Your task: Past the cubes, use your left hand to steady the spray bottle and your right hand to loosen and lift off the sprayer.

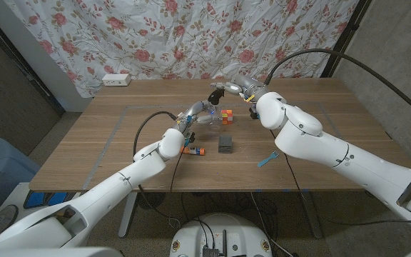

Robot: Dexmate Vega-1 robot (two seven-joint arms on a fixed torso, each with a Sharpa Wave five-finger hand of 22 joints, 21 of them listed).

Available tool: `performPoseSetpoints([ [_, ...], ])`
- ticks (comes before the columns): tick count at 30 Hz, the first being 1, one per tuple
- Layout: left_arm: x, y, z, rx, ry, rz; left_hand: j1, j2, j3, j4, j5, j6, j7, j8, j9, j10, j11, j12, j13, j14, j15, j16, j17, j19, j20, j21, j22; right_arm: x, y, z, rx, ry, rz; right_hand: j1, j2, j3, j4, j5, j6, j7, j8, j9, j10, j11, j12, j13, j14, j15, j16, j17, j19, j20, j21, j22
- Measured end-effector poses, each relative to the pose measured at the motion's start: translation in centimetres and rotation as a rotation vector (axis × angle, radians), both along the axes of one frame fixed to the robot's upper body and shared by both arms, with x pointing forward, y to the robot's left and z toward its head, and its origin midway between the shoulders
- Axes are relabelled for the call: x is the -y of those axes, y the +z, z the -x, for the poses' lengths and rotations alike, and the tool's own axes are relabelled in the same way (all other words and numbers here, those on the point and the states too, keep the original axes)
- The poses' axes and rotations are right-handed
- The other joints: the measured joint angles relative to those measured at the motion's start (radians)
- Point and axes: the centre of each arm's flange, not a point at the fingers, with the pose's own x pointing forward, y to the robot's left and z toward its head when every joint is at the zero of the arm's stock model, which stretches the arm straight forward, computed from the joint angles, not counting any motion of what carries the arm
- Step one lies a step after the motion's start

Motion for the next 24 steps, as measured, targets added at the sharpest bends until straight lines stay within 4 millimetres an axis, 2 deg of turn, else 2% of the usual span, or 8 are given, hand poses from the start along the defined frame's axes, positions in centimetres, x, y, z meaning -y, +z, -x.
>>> performPoseSetpoints([
  [2,0.0,0.0,-0.1,-0.001,0.004,-0.004,0.000,0.000,0.000,0.000,0.000,0.000,0.000,0.000,0.000,0.000,0.000,0.000,0.000,0.000,0.000,0.000,0.000,0.000,0.000,0.000,0.000,-0.3,0.3,0.0,-0.002,-0.003,0.007,-0.005,-0.005,-0.003,0.003,0.004,0.001,0.006,-0.001,0.000,-0.004,0.011,0.000,0.000,-0.004,0.007,0.000,0.002,0.002,0.002,0.000,0.000],
  [5,0.2,0.1,-0.1,-0.001,0.005,-0.006,0.000,0.000,0.000,0.000,0.000,0.000,0.000,0.007,0.000,0.000,0.000,0.000,0.000,0.000,0.000,0.000,0.000,0.000,0.000,0.000,0.000,-0.3,0.3,-0.2,-0.020,-0.016,0.008,-0.011,-0.011,-0.004,0.004,0.004,-0.004,0.011,-0.001,0.000,-0.004,0.011,0.000,0.000,-0.003,0.017,0.000,0.005,0.001,0.002,0.000,0.000],
  [12,0.2,0.2,-0.3,-0.004,0.012,-0.009,0.000,0.000,0.000,0.000,0.000,0.000,0.000,0.007,0.000,0.000,0.000,0.000,0.005,0.000,0.000,0.000,0.000,0.000,0.000,0.000,0.002,-0.7,0.5,-0.5,-0.040,-0.036,0.019,-0.015,-0.007,-0.008,0.000,0.004,-0.009,0.016,-0.007,0.000,-0.007,0.014,0.000,0.000,-0.004,0.018,0.000,0.005,-0.003,0.007,0.000,0.000],
  [13,0.2,0.2,-0.3,-0.005,0.012,-0.009,0.000,0.000,0.000,0.000,0.000,0.000,0.000,0.007,0.000,0.000,0.000,0.000,0.005,0.000,0.000,0.000,0.000,0.000,0.000,0.000,0.004,-0.7,0.4,-0.5,-0.044,-0.042,0.017,-0.025,-0.018,-0.008,0.000,0.004,-0.009,0.016,-0.007,0.000,-0.011,0.018,0.000,0.000,-0.004,0.018,0.000,0.005,0.000,0.011,0.000,0.000],
  [23,0.2,0.1,-0.3,-0.011,0.020,-0.009,0.000,0.000,0.000,0.001,0.000,0.000,0.000,0.007,0.000,0.000,0.000,-0.001,0.005,0.007,-0.004,0.000,0.000,0.000,0.000,0.000,0.005,-1.2,0.4,-0.7,-0.063,-0.071,0.033,-0.024,-0.016,-0.008,0.000,0.012,-0.020,0.027,-0.011,0.000,-0.013,0.019,-0.005,0.000,0.002,0.023,0.000,0.002,0.003,0.014,0.000,0.000],
  [24,0.3,0.1,-0.3,-0.011,0.020,-0.008,0.000,0.000,0.000,0.001,0.000,0.000,0.000,0.007,0.000,0.000,0.000,-0.001,0.005,0.007,-0.004,0.000,0.000,0.000,0.000,0.000,0.005,-1.2,0.4,-0.7,-0.064,-0.074,0.034,-0.015,-0.007,-0.008,0.000,0.012,-0.020,0.027,-0.011,0.000,-0.013,0.019,-0.005,0.000,0.002,0.023,0.000,0.002,0.003,0.014,0.000,0.000],
])
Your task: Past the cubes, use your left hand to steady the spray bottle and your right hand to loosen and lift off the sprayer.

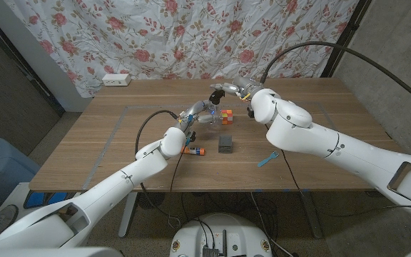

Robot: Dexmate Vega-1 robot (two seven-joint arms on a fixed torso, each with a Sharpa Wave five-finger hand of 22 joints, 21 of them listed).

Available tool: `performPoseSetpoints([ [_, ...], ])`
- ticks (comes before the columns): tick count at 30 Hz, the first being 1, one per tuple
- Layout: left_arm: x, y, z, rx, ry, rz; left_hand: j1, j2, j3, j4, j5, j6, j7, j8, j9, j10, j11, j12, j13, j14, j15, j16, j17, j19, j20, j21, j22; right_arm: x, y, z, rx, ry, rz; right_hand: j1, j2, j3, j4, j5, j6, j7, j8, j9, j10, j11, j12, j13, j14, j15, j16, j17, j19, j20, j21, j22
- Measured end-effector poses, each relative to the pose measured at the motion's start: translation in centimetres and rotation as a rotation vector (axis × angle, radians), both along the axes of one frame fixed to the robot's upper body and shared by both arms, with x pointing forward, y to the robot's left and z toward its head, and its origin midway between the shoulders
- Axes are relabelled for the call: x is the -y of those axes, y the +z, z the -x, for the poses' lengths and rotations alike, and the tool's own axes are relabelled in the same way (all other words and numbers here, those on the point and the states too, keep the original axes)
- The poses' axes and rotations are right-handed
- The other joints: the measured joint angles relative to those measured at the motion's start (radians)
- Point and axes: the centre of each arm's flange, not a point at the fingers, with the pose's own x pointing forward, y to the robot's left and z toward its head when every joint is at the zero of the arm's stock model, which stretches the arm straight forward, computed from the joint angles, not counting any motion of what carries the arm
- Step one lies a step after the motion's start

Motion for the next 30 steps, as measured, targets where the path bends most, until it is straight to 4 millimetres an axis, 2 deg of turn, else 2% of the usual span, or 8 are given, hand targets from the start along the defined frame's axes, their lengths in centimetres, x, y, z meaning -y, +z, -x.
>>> performPoseSetpoints([
  [8,0.1,0.0,0.2,0.000,0.000,0.002,0.000,0.000,0.000,0.000,0.007,0.000,0.000,0.000,0.000,0.000,0.000,0.000,0.005,0.000,0.000,0.000,0.000,0.000,0.000,0.000,0.000,0.0,-0.1,-0.1,-0.011,-0.029,0.002,0.010,0.010,0.011,-0.011,0.008,0.000,0.000,0.000,0.005,0.000,0.000,0.000,0.000,0.000,0.000,0.000,0.000,-0.005,0.005,0.000,0.000],
  [10,0.2,0.0,0.2,0.000,-0.001,0.002,0.000,0.000,0.000,0.000,0.007,0.000,0.000,0.000,0.000,0.000,0.000,-0.001,0.005,0.000,0.000,0.000,0.000,0.000,0.000,0.000,0.000,0.1,-0.2,-0.2,-0.015,-0.036,-0.001,0.022,0.022,0.014,-0.014,0.008,0.000,0.000,0.000,0.005,-0.004,0.004,0.000,0.000,0.000,0.000,0.000,0.000,-0.005,0.005,0.000,0.000],
  [14,0.2,-0.1,0.3,-0.002,0.000,0.003,0.000,0.000,0.000,0.000,0.007,0.000,0.000,0.000,-0.005,0.004,0.004,-0.003,0.005,0.000,0.000,-0.004,0.000,0.000,0.000,0.000,0.000,-0.1,-0.2,-0.2,-0.019,-0.046,0.003,0.034,0.010,0.019,-0.019,0.009,-0.005,0.005,0.000,0.005,-0.006,0.005,0.000,0.000,0.000,0.000,0.000,0.000,-0.005,0.005,0.000,0.000],
  [16,0.2,-0.1,0.3,-0.003,0.002,0.004,0.000,0.000,0.000,0.000,0.007,0.007,0.007,-0.001,-0.005,0.008,0.007,-0.003,0.005,0.000,0.000,-0.005,0.000,0.002,0.002,0.000,0.000,-0.3,-0.1,-0.1,-0.018,-0.047,0.012,0.043,0.019,0.022,-0.022,0.016,-0.005,0.005,0.000,0.005,-0.006,0.005,0.000,0.000,0.000,0.000,0.000,0.000,-0.005,0.005,0.000,0.000],
  [23,0.2,-0.3,0.6,-0.005,0.002,0.005,0.000,0.000,0.000,0.000,0.007,0.007,0.007,0.004,-0.005,0.007,0.007,-0.004,0.005,0.000,0.000,-0.005,0.000,0.002,0.002,0.000,0.000,-0.5,-0.1,-0.1,-0.026,-0.060,0.016,0.057,0.033,0.031,-0.031,0.016,-0.005,0.005,0.000,0.005,-0.005,0.005,0.000,0.000,0.000,0.000,0.000,0.000,-0.005,0.005,0.000,0.000],
  [25,0.2,-0.4,0.6,-0.005,0.003,0.006,0.000,0.000,0.000,0.000,0.007,0.007,0.007,0.004,-0.005,0.007,0.007,-0.004,0.007,0.004,0.004,-0.005,0.000,0.002,0.002,0.000,0.000,-0.6,-0.2,0.0,-0.028,-0.061,0.018,0.081,0.025,0.035,-0.035,0.016,-0.005,0.005,0.000,0.005,-0.005,0.005,0.000,0.000,0.000,0.000,0.000,0.000,-0.001,0.001,0.000,0.000],
  [29,0.2,-0.5,0.7,-0.006,0.005,0.007,0.000,0.000,0.000,0.000,0.007,0.007,0.007,0.004,-0.005,0.007,0.007,-0.004,0.009,0.004,0.004,-0.005,0.000,0.002,0.002,0.000,0.000,-0.6,-0.2,0.0,-0.034,-0.065,0.017,0.108,0.051,0.052,-0.042,0.016,-0.006,0.005,0.000,0.005,-0.005,0.005,0.000,0.000,0.000,0.000,0.000,-0.003,-0.001,0.001,0.000,0.000],
  [30,0.2,-0.5,0.7,-0.006,0.005,0.008,0.000,0.000,0.000,0.000,0.007,0.007,0.007,0.004,-0.005,0.007,0.007,-0.005,0.009,0.004,0.004,-0.005,0.000,0.004,-0.001,0.000,0.000,-0.7,-0.2,0.0,-0.035,-0.066,0.017,0.114,0.046,0.057,-0.043,0.016,-0.009,0.001,0.000,0.005,-0.005,0.005,0.000,0.000,0.000,0.000,0.000,-0.004,0.002,-0.003,0.000,0.000],
])
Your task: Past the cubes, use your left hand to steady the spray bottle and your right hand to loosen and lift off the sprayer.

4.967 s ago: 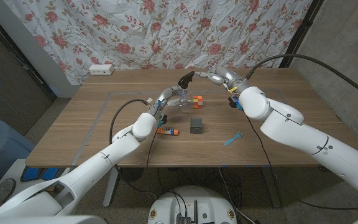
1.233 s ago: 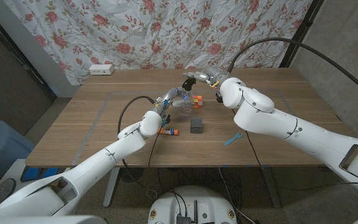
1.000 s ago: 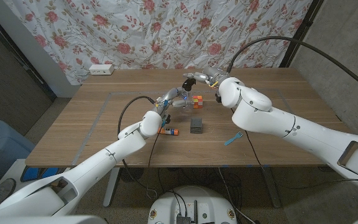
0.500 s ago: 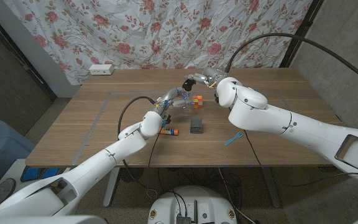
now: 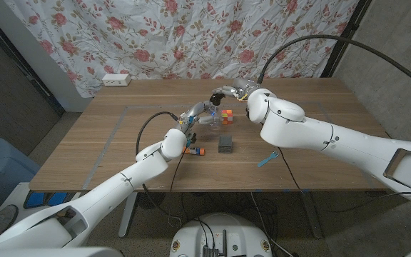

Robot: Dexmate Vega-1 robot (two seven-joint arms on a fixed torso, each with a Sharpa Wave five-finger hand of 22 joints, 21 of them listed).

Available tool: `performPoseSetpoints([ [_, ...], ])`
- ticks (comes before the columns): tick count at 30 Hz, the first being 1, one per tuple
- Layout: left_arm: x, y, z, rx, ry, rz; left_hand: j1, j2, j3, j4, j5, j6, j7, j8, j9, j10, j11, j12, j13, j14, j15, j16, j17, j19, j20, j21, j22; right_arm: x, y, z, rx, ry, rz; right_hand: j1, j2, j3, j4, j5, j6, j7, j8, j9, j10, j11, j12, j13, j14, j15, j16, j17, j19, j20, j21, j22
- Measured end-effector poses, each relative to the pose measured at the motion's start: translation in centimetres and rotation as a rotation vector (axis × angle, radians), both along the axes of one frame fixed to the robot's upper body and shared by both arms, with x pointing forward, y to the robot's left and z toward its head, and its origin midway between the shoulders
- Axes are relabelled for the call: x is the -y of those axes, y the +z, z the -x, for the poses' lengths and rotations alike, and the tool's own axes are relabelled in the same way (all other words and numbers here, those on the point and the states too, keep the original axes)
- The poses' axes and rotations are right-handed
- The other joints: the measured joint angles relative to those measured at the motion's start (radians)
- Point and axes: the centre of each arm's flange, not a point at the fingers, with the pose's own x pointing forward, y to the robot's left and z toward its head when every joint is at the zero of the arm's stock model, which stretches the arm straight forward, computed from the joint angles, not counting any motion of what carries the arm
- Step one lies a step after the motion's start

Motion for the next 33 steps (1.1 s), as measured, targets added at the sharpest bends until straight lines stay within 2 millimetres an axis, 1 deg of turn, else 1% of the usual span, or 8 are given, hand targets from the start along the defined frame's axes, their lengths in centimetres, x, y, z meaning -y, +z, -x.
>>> performPoseSetpoints([
  [2,0.00,-0.04,0.03,0.000,0.000,0.000,0.000,0.000,0.000,0.000,0.000,0.000,0.000,0.000,0.000,0.000,0.000,0.000,0.000,0.000,0.000,0.000,0.000,0.003,-0.003,0.000,0.000,-0.06,-0.01,0.03,-0.003,0.001,-0.001,0.012,0.012,0.005,-0.001,0.000,-0.002,-0.002,0.000,0.000,0.000,0.000,0.000,0.000,0.000,0.000,0.000,0.000,0.004,-0.004,0.000,0.000],
  [6,-0.03,-0.14,0.05,-0.002,0.001,0.001,0.000,0.000,0.000,0.000,0.000,0.000,0.000,0.000,0.000,0.000,0.000,0.000,0.001,0.000,0.000,0.000,0.002,0.003,-0.003,0.000,0.000,-0.09,0.02,0.08,-0.008,0.004,-0.003,0.061,0.016,0.029,-0.006,0.000,-0.002,-0.002,0.000,0.000,0.000,0.000,0.000,0.000,0.004,-0.004,0.000,0.000,0.003,-0.004,0.000,0.000],
  [9,-0.05,-0.20,0.06,-0.003,0.001,0.001,0.000,0.000,0.000,0.000,0.000,0.000,0.000,0.000,0.000,0.003,-0.003,-0.004,0.001,0.000,0.000,0.000,0.002,0.003,-0.003,0.000,0.000,-0.16,-0.12,0.08,-0.016,0.011,-0.006,0.087,0.019,0.042,-0.008,-0.001,-0.007,-0.007,0.000,0.000,0.000,0.000,0.000,0.000,-0.002,-0.010,0.000,0.000,-0.008,-0.015,0.000,0.000],
  [11,-0.05,-0.23,0.08,-0.004,0.001,0.002,0.000,0.000,0.000,0.000,0.000,0.017,0.017,-0.001,0.000,0.003,-0.003,-0.006,0.003,0.004,-0.004,0.000,0.002,0.003,-0.003,0.000,0.000,-0.23,-0.18,0.08,-0.018,0.014,-0.007,0.105,0.036,0.049,-0.010,-0.007,-0.007,-0.007,0.000,0.000,0.000,0.000,0.000,0.000,-0.003,-0.015,-0.005,0.000,-0.008,-0.015,0.000,0.000],
  [17,-0.08,-0.26,0.08,-0.005,0.002,0.003,0.000,0.000,0.000,0.000,0.000,0.020,0.020,-0.001,0.000,0.003,-0.003,-0.006,0.004,0.004,-0.004,-0.007,0.002,0.003,-0.003,0.000,0.000,0.14,0.17,0.03,-0.022,0.030,-0.024,0.157,0.051,0.082,-0.013,-0.008,-0.014,-0.014,0.000,0.000,-0.005,-0.006,0.000,0.000,-0.007,-0.026,-0.007,0.000,-0.013,-0.034,0.000,0.000],
  [21,-0.10,-0.26,0.08,-0.006,0.002,0.004,0.000,0.000,0.000,0.000,0.000,0.020,0.020,-0.001,-0.004,0.003,-0.003,-0.008,0.005,0.004,-0.004,-0.007,0.002,0.003,-0.003,-0.004,0.000,0.19,0.21,-0.01,-0.030,0.042,-0.031,0.185,0.063,0.089,-0.011,-0.009,-0.018,-0.018,0.000,0.000,-0.007,-0.015,0.000,0.000,-0.009,-0.035,-0.007,0.000,-0.009,-0.038,0.000,0.000],
  [27,-0.09,-0.27,0.07,-0.007,0.002,0.007,0.000,0.000,0.000,0.000,0.000,0.020,0.020,0.005,-0.005,0.003,-0.003,-0.011,0.004,0.004,-0.004,-0.007,0.002,0.003,-0.003,-0.004,0.000,0.36,0.31,-0.07,-0.042,0.065,-0.043,0.222,0.060,0.098,-0.001,0.000,-0.027,-0.027,0.000,-0.003,-0.011,-0.019,0.000,0.000,-0.009,-0.042,-0.007,0.000,-0.015,-0.043,0.000,0.000],
  [33,-0.08,-0.30,0.04,-0.009,0.001,0.008,0.000,0.000,0.000,0.000,0.000,0.020,0.020,0.005,-0.005,0.003,-0.003,-0.012,0.005,0.005,-0.002,-0.011,0.002,0.003,-0.003,-0.004,0.000,0.49,0.41,-0.08,-0.056,0.091,-0.054,0.285,0.082,0.107,0.006,0.013,-0.034,-0.034,0.000,-0.003,-0.012,-0.020,0.000,0.000,-0.011,-0.044,-0.007,0.000,-0.022,-0.050,0.000,0.000],
])
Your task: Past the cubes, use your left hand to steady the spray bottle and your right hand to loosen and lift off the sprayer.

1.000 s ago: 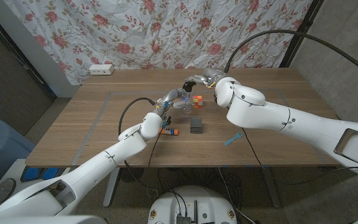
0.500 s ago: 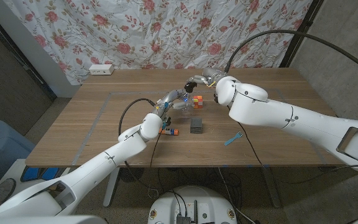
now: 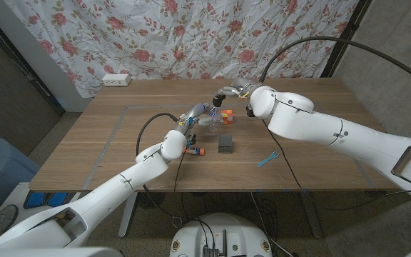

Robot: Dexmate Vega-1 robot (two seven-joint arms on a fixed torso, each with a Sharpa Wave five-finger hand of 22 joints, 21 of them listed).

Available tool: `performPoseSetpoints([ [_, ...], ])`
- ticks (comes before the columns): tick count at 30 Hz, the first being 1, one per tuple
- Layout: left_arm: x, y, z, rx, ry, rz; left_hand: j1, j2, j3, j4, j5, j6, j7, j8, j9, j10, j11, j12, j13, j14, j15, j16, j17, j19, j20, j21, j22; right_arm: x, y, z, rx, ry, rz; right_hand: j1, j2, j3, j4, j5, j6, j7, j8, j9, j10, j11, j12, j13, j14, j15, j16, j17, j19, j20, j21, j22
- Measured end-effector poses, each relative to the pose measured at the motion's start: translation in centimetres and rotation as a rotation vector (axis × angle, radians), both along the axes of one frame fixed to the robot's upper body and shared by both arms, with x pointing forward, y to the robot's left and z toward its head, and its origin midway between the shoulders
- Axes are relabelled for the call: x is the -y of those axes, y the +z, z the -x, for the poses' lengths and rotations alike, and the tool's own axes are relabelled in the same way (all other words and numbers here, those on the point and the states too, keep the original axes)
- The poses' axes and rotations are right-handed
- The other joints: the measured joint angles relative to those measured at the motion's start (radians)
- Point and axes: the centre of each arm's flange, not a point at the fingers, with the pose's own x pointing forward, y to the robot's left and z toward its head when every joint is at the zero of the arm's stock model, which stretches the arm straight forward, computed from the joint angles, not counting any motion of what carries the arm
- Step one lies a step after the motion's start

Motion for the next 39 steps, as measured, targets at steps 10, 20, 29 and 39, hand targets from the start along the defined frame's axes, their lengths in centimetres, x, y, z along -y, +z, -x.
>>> performPoseSetpoints([
  [10,-0.1,0.0,-0.2,0.000,0.001,0.001,0.000,0.000,0.000,0.000,0.000,0.000,0.000,0.002,0.000,0.005,0.005,0.000,0.005,0.004,-0.004,0.000,0.000,0.002,0.002,0.000,0.000,-0.3,-0.1,0.1,-0.027,0.060,-0.011,0.059,-0.005,0.053,-0.026,0.016,0.000,0.000,0.000,0.000,0.000,0.000,0.000,0.000,0.000,0.000,0.000,0.000,0.004,0.004,0.000,0.000],
  [20,0.0,0.1,-0.3,0.001,-0.004,0.001,0.000,0.000,0.003,-0.003,0.000,0.000,0.000,0.004,0.000,0.005,0.005,-0.006,0.004,0.004,-0.004,0.000,0.002,0.002,0.002,0.000,0.000,-0.6,0.1,0.3,-0.036,0.116,-0.027,0.107,-0.010,0.067,-0.023,0.023,-0.003,-0.004,0.000,0.000,0.000,0.000,0.000,0.000,0.000,0.000,0.000,-0.002,0.010,-0.002,0.000,0.000],
  [29,0.1,0.1,-0.3,0.004,-0.011,0.001,0.000,0.000,0.005,-0.005,0.000,0.000,0.000,0.006,-0.005,0.005,0.005,-0.007,0.011,0.004,-0.004,-0.004,0.006,0.002,0.002,0.000,0.000,0.8,0.2,0.2,-0.037,0.135,-0.070,0.113,-0.017,0.070,-0.026,0.030,-0.009,-0.009,-0.004,0.000,0.000,0.000,0.000,0.000,-0.005,-0.005,0.000,-0.002,0.006,-0.006,0.000,0.000],
  [39,0.1,0.0,-0.2,0.002,-0.009,0.002,0.000,0.000,0.005,-0.005,0.000,0.000,0.000,0.008,-0.005,0.005,0.005,-0.007,0.011,0.007,0.000,-0.004,0.006,0.002,0.002,0.000,0.000,0.8,0.3,0.4,-0.025,0.167,-0.086,0.097,-0.033,0.048,0.004,0.022,-0.026,-0.016,-0.008,0.000,-0.007,-0.007,0.000,0.000,-0.013,-0.012,0.000,0.002,-0.005,-0.016,0.000,0.000],
])
